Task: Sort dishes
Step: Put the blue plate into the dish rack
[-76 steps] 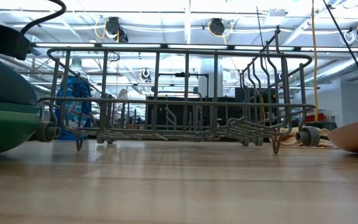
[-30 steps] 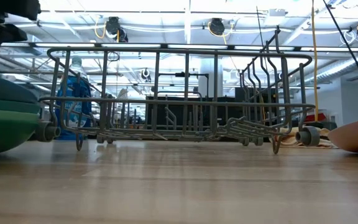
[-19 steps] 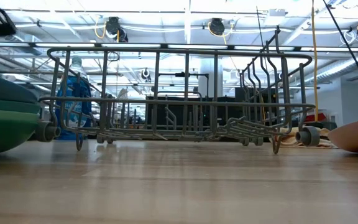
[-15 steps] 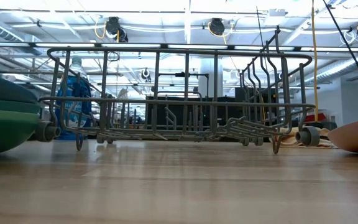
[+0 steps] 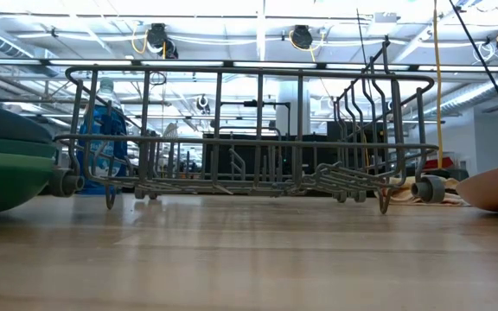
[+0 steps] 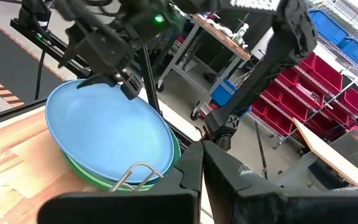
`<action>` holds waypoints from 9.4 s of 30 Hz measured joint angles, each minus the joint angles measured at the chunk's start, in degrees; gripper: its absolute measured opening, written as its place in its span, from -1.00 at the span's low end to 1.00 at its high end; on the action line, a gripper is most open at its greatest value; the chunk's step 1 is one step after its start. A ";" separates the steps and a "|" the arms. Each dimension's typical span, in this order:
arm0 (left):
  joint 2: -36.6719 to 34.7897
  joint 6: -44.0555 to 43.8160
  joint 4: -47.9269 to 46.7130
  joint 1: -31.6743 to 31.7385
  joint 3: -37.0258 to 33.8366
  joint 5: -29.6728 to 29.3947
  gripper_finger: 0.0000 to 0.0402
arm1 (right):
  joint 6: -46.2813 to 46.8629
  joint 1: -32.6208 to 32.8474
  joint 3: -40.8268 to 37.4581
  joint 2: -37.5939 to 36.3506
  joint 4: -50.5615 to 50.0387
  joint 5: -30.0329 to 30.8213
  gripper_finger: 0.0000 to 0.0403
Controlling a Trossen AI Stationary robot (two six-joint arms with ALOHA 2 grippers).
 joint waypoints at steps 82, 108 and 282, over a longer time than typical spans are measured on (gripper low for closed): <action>19.17 -14.37 -48.29 -2.17 59.64 -23.17 -1.00 | -2.17 1.10 0.00 -4.01 -0.31 4.55 -0.96; -1.38 4.03 -45.06 -2.57 53.25 -83.17 -1.00 | 0.20 3.01 0.00 -15.10 -15.65 8.79 -0.96; -14.83 42.48 111.38 2.57 -48.99 -86.38 -0.61 | 1.55 4.13 0.00 -18.80 -20.04 8.44 -0.96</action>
